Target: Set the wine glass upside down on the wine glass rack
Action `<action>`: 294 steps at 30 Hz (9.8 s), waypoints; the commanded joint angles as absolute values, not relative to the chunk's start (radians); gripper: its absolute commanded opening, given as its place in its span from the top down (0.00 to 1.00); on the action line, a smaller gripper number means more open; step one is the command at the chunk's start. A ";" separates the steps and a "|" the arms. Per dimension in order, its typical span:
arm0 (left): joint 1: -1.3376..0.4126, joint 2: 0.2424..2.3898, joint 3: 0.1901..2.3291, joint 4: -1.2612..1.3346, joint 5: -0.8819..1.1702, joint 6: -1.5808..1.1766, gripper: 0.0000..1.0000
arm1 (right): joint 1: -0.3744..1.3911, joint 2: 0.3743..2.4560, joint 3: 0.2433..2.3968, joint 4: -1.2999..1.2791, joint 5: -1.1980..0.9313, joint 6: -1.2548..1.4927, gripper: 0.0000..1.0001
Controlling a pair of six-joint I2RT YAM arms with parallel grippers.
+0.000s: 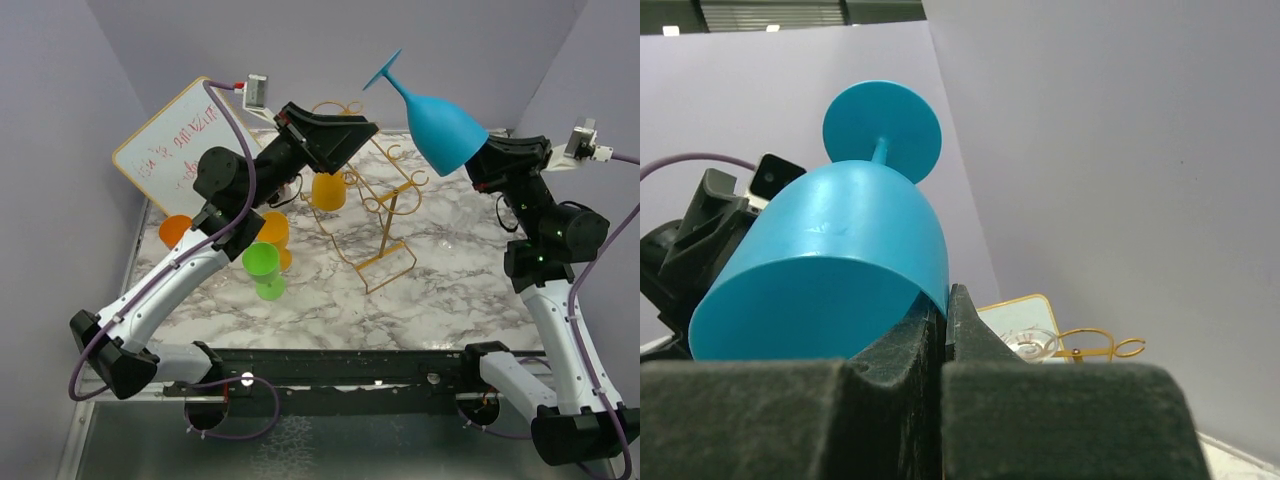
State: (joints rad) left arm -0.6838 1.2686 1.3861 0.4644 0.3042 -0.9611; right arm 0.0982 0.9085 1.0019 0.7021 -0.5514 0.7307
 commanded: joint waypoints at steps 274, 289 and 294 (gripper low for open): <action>-0.756 0.736 0.856 -0.229 0.031 -0.413 0.01 | 0.101 1.456 1.302 -0.646 0.185 0.228 0.90; -0.756 0.719 0.947 -0.209 0.051 -0.480 0.01 | 0.100 1.232 1.244 -0.532 0.090 0.317 0.99; -0.756 0.744 0.974 -0.105 0.156 -0.502 0.01 | 0.100 1.113 1.187 -0.412 0.064 0.372 0.99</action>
